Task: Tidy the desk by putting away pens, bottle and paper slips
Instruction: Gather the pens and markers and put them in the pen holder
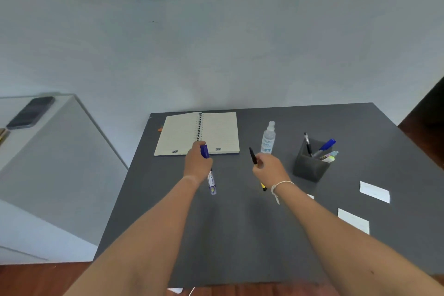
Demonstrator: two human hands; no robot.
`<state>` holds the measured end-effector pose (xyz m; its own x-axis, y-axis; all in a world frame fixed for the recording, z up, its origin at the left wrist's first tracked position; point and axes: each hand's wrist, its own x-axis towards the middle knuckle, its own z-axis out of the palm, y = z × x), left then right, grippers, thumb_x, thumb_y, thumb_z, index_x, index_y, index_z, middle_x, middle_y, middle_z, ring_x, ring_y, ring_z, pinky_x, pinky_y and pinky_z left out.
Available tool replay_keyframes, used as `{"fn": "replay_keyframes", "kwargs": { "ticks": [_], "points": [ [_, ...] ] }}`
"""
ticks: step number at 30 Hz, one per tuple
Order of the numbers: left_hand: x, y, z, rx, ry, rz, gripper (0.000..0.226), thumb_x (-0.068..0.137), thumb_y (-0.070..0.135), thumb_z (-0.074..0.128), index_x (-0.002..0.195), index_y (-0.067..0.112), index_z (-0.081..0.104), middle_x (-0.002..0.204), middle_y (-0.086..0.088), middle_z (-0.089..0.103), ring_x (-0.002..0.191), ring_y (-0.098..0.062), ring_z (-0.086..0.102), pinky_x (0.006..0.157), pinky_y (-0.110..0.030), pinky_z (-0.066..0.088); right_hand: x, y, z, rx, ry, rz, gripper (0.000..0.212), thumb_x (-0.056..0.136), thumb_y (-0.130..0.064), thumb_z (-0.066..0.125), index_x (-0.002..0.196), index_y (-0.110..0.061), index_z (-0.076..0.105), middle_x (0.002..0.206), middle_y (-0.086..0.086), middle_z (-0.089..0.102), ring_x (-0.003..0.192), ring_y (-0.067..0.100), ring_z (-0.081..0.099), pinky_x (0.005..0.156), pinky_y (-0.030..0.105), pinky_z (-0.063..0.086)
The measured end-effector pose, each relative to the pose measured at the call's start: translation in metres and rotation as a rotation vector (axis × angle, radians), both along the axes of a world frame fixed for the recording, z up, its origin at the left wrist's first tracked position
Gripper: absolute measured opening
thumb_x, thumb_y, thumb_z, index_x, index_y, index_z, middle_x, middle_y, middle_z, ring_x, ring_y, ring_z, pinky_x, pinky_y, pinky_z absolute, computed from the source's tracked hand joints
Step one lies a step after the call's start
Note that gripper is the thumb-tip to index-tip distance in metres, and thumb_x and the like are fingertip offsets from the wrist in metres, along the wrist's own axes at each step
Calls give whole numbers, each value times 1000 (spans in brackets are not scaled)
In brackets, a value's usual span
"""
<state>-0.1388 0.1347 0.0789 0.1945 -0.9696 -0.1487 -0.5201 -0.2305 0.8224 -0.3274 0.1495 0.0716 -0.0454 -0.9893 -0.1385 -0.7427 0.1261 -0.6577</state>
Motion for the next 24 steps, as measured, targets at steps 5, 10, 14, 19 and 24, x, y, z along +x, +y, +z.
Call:
{"fn": "replay_keyframes", "kwargs": {
  "ticks": [5,10,14,19,24],
  "points": [
    [-40,-15,21,-121,32,-93,39,84,-2,51,119,14,49,106,-7,54,85,-23,51,74,-28,43,-35,-1,26,-113,-66,-95,7,86,-7,48,85,-8,55,83,6,50,77,24,46,68,27,34],
    [-94,-23,39,-200,88,-209,32,85,2,54,115,14,51,100,-5,55,82,-23,52,66,-27,45,-81,2,45,-226,-193,-287,12,92,-19,50,91,-9,57,84,4,56,76,20,50,70,26,38],
    [-134,-28,55,-256,107,-286,34,85,3,55,117,13,49,102,-4,55,87,-19,54,71,-20,42,-116,5,58,-319,-299,-448,16,92,-17,51,100,-6,60,86,5,57,77,22,54,71,31,46],
    [-175,-37,66,-275,125,-350,35,86,3,56,119,14,51,102,-2,52,81,-18,50,66,-17,41,-150,6,69,-393,-336,-559,20,91,-12,51,109,-5,56,89,4,57,80,20,53,73,28,44],
    [-202,-43,63,-283,117,-381,31,86,4,55,115,14,53,102,-1,54,83,-18,52,73,-24,47,-170,5,63,-368,-316,-560,18,91,-13,51,107,-6,55,90,3,57,81,21,54,72,22,38]
  ]
}}
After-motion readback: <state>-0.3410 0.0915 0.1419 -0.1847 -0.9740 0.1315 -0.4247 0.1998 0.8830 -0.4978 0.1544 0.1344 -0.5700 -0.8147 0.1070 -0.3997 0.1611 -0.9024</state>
